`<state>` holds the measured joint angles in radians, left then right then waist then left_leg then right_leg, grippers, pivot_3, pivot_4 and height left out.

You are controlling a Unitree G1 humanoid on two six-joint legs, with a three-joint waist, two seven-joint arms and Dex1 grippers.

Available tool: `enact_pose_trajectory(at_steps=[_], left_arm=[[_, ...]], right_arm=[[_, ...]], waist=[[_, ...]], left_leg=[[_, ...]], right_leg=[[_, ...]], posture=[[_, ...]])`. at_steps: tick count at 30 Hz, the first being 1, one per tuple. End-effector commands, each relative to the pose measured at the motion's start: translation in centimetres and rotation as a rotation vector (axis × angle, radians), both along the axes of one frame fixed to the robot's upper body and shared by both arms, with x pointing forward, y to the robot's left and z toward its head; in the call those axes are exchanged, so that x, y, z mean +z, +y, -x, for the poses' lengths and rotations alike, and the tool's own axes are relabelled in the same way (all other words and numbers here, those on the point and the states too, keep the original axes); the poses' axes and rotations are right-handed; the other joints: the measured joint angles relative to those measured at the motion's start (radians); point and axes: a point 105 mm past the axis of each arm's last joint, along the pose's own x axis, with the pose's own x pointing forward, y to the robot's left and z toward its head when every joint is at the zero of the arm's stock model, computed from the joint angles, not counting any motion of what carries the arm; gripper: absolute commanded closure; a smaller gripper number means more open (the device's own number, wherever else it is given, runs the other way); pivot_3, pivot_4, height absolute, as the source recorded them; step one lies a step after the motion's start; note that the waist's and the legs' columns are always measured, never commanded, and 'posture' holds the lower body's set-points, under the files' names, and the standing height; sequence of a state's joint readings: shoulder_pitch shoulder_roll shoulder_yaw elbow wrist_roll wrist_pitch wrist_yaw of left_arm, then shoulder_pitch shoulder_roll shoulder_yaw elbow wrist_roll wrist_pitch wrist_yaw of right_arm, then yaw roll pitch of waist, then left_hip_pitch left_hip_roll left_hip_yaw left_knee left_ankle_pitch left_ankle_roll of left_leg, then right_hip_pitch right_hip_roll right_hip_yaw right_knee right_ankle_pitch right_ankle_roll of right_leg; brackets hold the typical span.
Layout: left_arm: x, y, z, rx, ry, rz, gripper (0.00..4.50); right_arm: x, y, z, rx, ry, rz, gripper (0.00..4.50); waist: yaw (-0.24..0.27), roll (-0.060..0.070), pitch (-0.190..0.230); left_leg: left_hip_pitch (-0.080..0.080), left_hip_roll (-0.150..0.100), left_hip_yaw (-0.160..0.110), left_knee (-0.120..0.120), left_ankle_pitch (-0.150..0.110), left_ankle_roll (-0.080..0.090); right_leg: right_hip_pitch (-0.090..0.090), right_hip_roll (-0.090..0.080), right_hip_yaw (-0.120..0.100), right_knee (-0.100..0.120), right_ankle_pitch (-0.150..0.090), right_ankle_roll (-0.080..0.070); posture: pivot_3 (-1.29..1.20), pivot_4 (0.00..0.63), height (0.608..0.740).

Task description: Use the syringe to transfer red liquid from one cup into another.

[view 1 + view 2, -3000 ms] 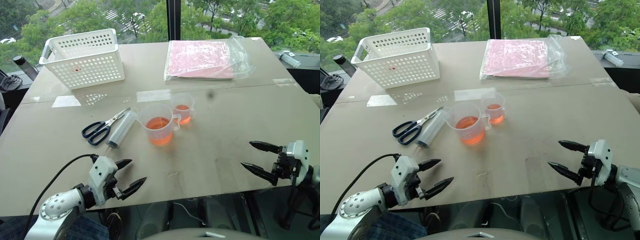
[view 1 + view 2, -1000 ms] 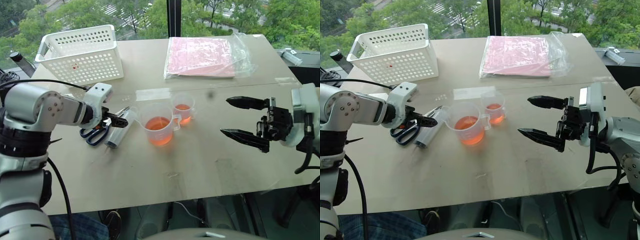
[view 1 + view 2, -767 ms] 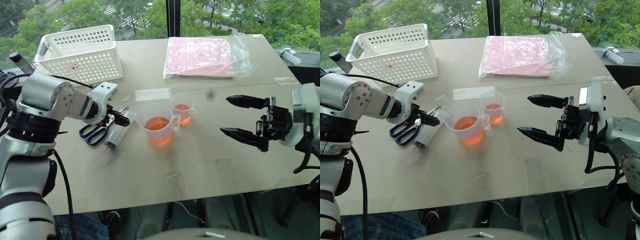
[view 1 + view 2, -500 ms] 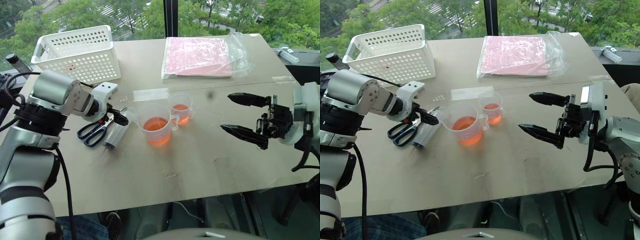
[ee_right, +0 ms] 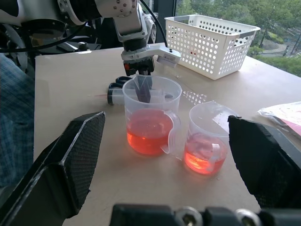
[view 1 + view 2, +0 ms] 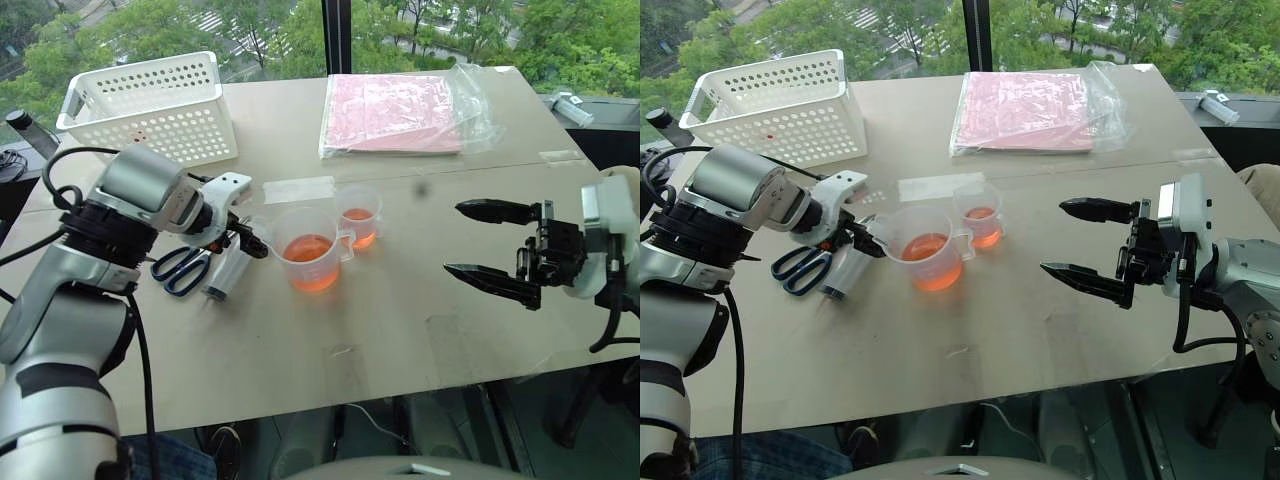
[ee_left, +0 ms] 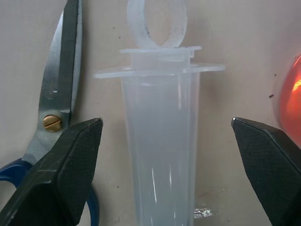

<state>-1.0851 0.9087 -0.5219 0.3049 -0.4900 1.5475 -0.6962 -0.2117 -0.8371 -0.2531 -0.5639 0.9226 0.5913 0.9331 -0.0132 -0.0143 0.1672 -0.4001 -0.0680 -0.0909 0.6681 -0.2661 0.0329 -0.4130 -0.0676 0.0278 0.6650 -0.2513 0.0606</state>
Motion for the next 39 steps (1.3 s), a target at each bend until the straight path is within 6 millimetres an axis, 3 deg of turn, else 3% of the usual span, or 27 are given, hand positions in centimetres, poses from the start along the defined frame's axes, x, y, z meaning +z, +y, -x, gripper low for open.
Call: enact_pose_trajectory(at_steps=[1, 8, 22, 23, 25, 30, 35, 39], left_arm=[[0.4, 0.2, 0.0, 0.018, -0.010, -0.003, 0.00], [-0.4, 0.2, 0.3, 0.033, 0.025, 0.001, 0.00], [-0.9, 0.0, -1.7, 0.064, -0.034, 0.004, 0.00], [-1.0, 0.1, -1.8, 0.066, -0.035, 0.001, 0.42], [-1.0, 0.3, -1.8, 0.060, -0.037, -0.013, 0.76], [-0.7, 0.6, -2.2, 0.044, -0.066, -0.045, 3.09], [-0.3, 0.7, -2.5, 0.039, -0.094, -0.052, 3.17], [2.0, -0.6, -3.6, -0.013, -0.229, 0.047, 3.17]], right_arm=[[1.1, 0.0, 0.6, 0.017, -0.055, 0.005, 0.04], [1.2, 0.0, 0.5, 0.001, -0.068, -0.008, 0.04], [1.3, -0.2, 0.5, -0.008, -0.073, -0.016, 0.04], [1.3, -0.2, 0.5, -0.009, -0.074, -0.016, 0.00], [1.3, -0.2, 0.5, -0.010, -0.074, -0.017, 0.00], [1.2, -0.2, 0.5, -0.014, -0.076, -0.022, 0.00], [1.2, 0.0, 0.5, -0.014, -0.074, -0.028, 0.00], [1.2, 0.0, 0.4, -0.013, -0.074, -0.029, 0.00]], waist=[[0.001, 0.000, 0.000], [0.000, 0.000, 0.000], [0.006, 0.003, -0.002], [0.006, 0.003, -0.002], [0.006, 0.003, -0.002], [0.008, 0.003, -0.002], [0.005, 0.002, -0.002], [0.003, 0.001, -0.001]], left_leg=[[0.000, 0.000, 0.000, 0.000, 0.000, 0.000], [0.000, 0.000, 0.000, 0.000, 0.000, 0.000], [0.004, -0.001, 0.000, 0.003, -0.001, 0.002], [0.005, -0.001, 0.000, 0.003, -0.001, 0.002], [0.005, -0.001, 0.000, 0.003, -0.001, 0.002], [0.005, -0.002, 0.000, 0.003, 0.000, 0.001], [0.003, -0.002, 0.000, 0.003, 0.001, -0.001], [0.003, -0.002, -0.001, 0.003, 0.001, -0.001]], right_leg=[[0.000, 0.000, 0.000, 0.000, 0.000, 0.000], [0.000, 0.000, 0.000, 0.000, 0.000, 0.000], [0.001, -0.001, 0.000, 0.011, 0.000, 0.000], [0.001, -0.001, 0.000, 0.012, 0.000, 0.000], [0.001, -0.001, 0.000, 0.013, 0.000, 0.000], [0.001, -0.001, 0.000, 0.012, 0.000, 0.000], [0.000, -0.002, 0.000, 0.012, 0.000, 0.000], [0.000, -0.002, 0.000, 0.012, 0.000, 0.000]], posture=[[0.00, 0.150, 0.740], [0.00, 0.150, 0.740], [0.00, 0.150, 0.740], [0.00, 0.150, 0.740], [0.00, 0.150, 0.740], [0.00, 0.150, 0.740], [0.00, 0.150, 0.740], [0.00, 0.150, 0.740]])
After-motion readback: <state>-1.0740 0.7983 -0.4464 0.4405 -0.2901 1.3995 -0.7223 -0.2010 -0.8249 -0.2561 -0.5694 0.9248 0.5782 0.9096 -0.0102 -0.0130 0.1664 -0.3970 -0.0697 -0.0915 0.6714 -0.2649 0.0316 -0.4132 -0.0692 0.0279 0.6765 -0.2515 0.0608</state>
